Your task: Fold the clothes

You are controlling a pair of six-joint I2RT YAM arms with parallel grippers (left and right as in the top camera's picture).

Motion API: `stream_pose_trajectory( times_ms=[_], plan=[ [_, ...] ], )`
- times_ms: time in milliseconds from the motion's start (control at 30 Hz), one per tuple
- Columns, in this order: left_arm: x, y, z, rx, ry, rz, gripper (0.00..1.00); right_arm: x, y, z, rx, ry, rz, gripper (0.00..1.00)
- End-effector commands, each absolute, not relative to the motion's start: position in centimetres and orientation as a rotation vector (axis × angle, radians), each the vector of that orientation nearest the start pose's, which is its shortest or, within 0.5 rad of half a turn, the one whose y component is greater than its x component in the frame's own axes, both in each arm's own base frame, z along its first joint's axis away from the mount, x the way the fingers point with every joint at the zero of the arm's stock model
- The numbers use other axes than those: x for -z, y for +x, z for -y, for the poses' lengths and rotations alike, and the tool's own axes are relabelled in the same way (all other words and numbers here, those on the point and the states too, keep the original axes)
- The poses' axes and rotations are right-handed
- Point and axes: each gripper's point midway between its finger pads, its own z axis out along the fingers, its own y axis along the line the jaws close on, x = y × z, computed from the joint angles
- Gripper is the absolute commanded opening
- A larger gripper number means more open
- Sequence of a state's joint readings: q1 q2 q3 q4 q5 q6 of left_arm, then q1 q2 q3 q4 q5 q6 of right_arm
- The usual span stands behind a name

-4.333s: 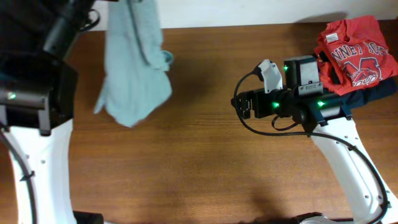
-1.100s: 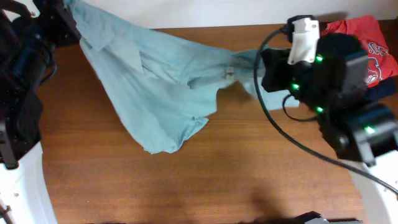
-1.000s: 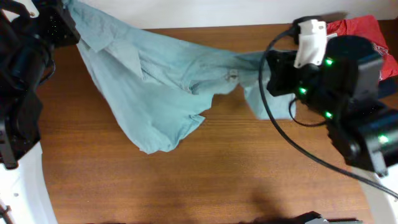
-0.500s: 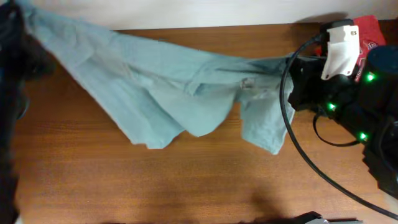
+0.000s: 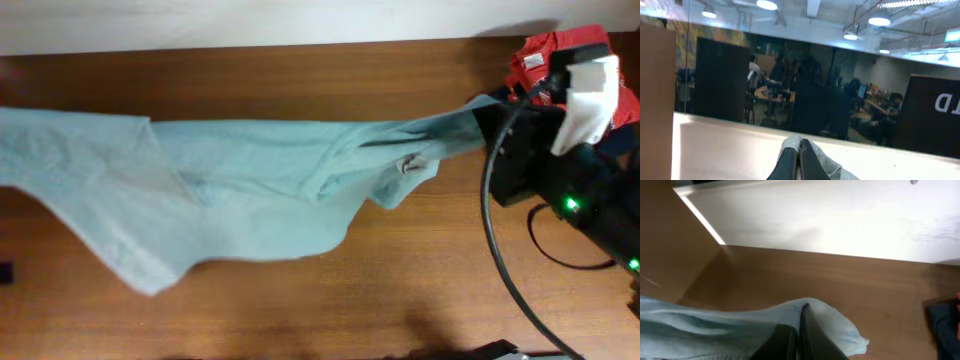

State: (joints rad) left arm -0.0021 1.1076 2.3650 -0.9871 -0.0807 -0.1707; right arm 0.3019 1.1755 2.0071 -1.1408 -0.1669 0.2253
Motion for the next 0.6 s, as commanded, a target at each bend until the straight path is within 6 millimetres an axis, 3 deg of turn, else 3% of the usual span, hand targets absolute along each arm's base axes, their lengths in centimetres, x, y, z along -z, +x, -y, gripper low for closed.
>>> stream_pose_trajectory(
  times_ms=[0, 100, 200, 367, 567],
  plan=[
    [-67.6, 14.5, -1.9, 0.046, -0.181, -1.25, 0.01, -51.6, 24.2, -10.8, -0.563, -0.156, -1.869, 0.04],
    [-67.4, 15.0, -1.8, 0.049, -0.178, -1.262, 0.01, -51.5, 24.8, -10.4, -0.57, -0.086, -1.878, 0.04],
    [-66.4, 16.8, -1.8, 0.049, -0.182, -1.31, 0.01, -50.9, 25.7, -9.9, -0.557, -0.017, -1.902, 0.04],
    [-63.5, 22.5, -1.2, 0.077, -0.17, -1.441, 0.01, -48.3, 28.2, -8.8, -0.507, 0.168, -1.998, 0.04],
    [-59.7, 29.8, 0.1, 0.135, -0.123, -1.6, 0.01, -45.0, 31.8, -8.7, -0.446, 0.264, -2.099, 0.04]
  ],
)
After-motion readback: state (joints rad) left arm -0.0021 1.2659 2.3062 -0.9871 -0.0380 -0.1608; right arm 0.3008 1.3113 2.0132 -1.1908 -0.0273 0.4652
